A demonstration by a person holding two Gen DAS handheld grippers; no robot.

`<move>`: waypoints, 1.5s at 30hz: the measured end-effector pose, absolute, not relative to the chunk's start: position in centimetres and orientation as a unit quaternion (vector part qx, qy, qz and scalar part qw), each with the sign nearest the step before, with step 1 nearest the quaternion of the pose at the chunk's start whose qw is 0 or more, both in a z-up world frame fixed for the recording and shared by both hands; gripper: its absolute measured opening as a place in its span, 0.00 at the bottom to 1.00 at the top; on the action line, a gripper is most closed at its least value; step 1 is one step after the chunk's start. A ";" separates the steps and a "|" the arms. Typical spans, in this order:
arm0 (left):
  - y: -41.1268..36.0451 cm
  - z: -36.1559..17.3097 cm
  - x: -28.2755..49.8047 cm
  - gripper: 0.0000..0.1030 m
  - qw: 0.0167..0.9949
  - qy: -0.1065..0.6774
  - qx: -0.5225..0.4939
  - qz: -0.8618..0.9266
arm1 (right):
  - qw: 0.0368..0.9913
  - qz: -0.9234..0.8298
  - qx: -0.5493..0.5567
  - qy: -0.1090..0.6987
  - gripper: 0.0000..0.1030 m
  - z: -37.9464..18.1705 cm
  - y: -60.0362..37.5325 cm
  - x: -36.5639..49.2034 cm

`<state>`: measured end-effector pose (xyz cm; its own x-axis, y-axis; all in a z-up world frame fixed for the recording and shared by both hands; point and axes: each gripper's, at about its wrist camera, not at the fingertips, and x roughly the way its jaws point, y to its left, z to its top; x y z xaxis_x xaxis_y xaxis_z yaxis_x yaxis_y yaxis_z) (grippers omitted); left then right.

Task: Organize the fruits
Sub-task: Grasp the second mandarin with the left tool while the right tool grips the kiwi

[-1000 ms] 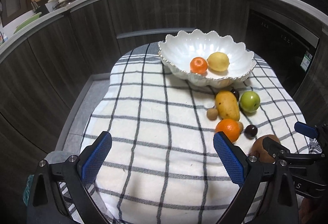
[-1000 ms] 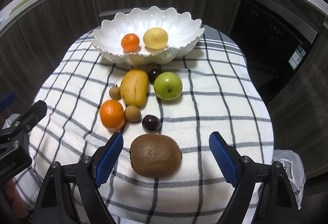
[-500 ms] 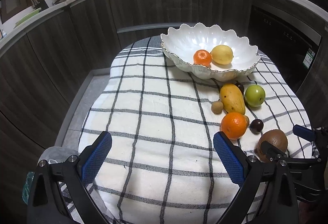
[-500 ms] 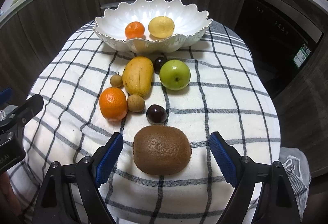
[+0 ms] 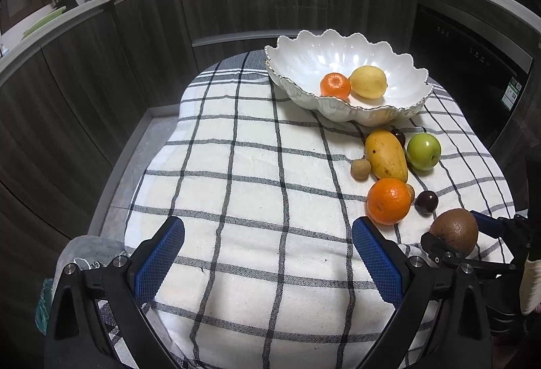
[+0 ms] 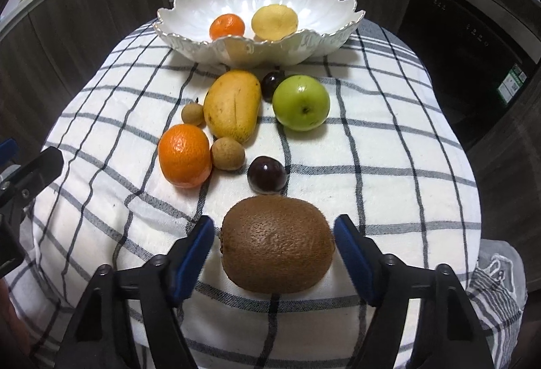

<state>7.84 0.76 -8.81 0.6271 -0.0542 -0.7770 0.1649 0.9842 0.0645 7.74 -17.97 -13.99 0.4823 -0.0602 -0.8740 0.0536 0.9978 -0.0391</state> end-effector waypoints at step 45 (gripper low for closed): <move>-9.4 -13.1 10.9 0.58 0.872 0.459 0.075 -0.151 | 0.870 -0.107 0.084 0.474 0.65 -12.2 -26.8 6.8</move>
<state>10.91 -9.43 -13.12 0.5337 -0.1942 -0.8231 0.3312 0.9435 -0.0079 6.75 -26.80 -12.19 0.5272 -0.1061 -0.8431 0.2662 0.9628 0.0453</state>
